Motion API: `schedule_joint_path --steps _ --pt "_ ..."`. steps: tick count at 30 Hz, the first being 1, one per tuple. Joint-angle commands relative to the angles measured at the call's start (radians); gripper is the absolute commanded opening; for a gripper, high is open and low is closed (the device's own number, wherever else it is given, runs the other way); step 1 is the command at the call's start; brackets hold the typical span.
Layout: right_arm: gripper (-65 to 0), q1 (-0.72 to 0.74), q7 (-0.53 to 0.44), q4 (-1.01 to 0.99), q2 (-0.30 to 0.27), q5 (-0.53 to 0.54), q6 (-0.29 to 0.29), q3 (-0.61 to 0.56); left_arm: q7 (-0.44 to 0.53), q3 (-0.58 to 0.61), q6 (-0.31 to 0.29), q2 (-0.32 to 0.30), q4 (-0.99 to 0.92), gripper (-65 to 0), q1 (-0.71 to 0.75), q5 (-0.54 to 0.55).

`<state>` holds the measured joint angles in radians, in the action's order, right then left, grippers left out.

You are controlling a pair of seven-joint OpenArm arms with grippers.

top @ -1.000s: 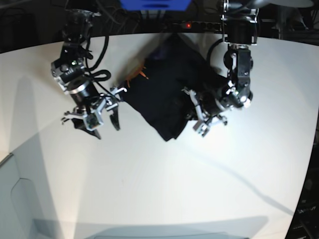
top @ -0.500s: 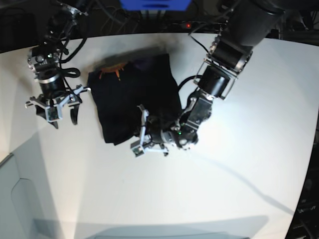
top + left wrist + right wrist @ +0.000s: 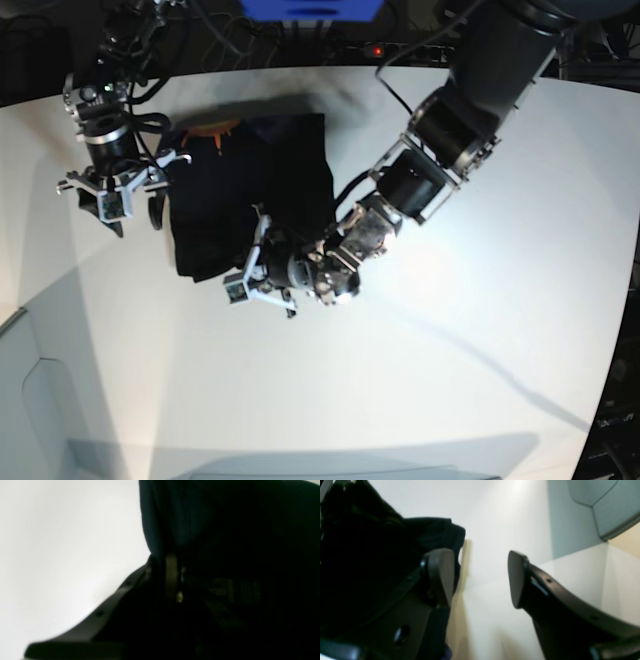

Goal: Fold the T-shirt properly
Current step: 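Grasp the bundle side with the left gripper and fold it toward the right gripper, then tuck and straighten the collar edge of the bundle with the right gripper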

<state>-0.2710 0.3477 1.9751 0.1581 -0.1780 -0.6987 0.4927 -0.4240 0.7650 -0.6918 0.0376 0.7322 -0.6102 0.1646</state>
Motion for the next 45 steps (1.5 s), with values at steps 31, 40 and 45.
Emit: schedule_joint_path --steps 31,40,45 --pt "-48.7 -0.205 -0.037 0.059 -0.001 0.019 0.001 -0.153 -0.120 -0.275 -0.006 0.008 0.092 -6.8 -0.208 -0.046" --pt "-49.2 -0.342 -0.227 0.059 -0.001 0.019 0.001 -0.337 -0.418 -0.635 -0.006 -0.227 0.517 -7.0 0.009 -0.036" --pt "-49.2 -0.417 -0.325 0.051 -0.001 0.019 0.001 -0.406 -0.565 -0.948 -0.006 -0.376 0.837 -7.0 0.293 -0.036"
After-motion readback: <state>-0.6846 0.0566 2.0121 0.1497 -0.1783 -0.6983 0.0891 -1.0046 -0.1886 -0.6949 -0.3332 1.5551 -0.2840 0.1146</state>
